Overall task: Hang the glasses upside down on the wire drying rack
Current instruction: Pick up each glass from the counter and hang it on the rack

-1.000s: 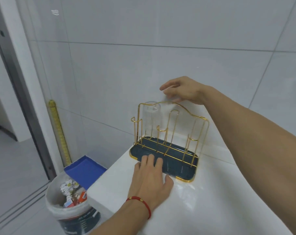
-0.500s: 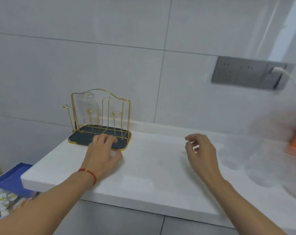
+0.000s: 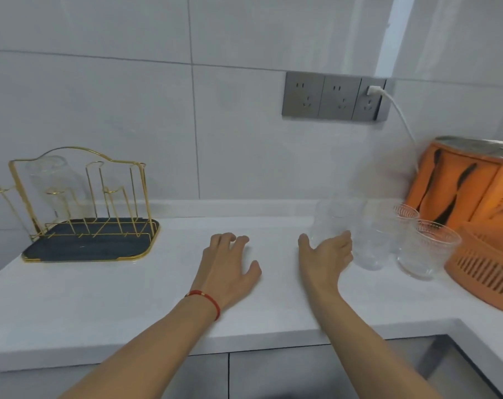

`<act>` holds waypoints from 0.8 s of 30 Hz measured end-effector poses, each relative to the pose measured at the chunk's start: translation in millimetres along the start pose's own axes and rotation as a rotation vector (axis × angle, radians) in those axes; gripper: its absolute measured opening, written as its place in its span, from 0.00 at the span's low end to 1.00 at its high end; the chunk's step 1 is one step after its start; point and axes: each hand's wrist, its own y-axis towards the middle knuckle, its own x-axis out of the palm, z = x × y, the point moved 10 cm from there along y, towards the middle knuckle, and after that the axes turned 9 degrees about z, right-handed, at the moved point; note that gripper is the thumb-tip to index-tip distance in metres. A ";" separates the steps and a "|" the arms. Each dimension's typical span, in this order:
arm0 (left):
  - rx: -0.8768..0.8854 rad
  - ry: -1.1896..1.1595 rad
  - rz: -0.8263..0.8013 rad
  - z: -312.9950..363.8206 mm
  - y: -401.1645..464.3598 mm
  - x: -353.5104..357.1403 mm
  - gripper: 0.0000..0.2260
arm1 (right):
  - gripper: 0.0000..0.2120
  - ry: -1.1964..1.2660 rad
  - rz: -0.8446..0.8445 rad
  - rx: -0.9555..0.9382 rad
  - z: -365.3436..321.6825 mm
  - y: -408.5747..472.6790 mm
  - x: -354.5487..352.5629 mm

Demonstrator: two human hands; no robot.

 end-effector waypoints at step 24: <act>-0.379 -0.627 0.287 -33.1 -1.0 -46.4 0.37 | 0.39 0.144 -0.428 -0.883 -85.8 -79.2 64.2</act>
